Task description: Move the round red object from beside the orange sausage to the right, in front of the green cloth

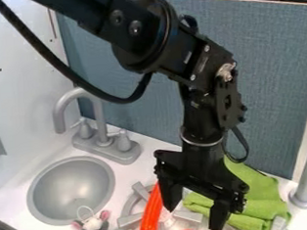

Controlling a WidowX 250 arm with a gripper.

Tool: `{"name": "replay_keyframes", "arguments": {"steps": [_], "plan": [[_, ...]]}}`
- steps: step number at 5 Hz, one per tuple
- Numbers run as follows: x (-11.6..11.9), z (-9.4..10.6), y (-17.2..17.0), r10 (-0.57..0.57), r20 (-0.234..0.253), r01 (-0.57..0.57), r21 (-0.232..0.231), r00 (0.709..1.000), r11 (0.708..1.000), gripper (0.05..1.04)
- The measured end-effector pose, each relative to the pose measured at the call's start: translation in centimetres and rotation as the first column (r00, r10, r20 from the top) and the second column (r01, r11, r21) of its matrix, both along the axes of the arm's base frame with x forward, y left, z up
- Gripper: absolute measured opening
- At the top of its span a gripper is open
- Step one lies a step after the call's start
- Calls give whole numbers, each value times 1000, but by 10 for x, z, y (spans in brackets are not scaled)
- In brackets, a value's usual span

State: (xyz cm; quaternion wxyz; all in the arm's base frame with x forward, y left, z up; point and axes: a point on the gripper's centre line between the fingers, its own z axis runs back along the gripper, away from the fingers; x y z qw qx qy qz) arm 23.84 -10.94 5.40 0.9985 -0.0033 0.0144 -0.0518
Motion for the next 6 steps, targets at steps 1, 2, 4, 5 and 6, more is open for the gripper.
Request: {"name": "replay_keyframes", "arguments": {"steps": [1, 2, 4, 5, 6], "plan": [[-3, -7, 1, 4, -25, -4, 13, 1000, 1000, 1001], [5, -34, -7, 13, -32, -12, 44, 999, 999, 1001], [25, -83, -21, 65, -63, -59, 87, 996, 994, 1001], [28, -96, -21, 74, -108, -61, 120, 991, 991, 1001], [28, -97, -16, 76, -110, -58, 155, 991, 986, 1001]]}}
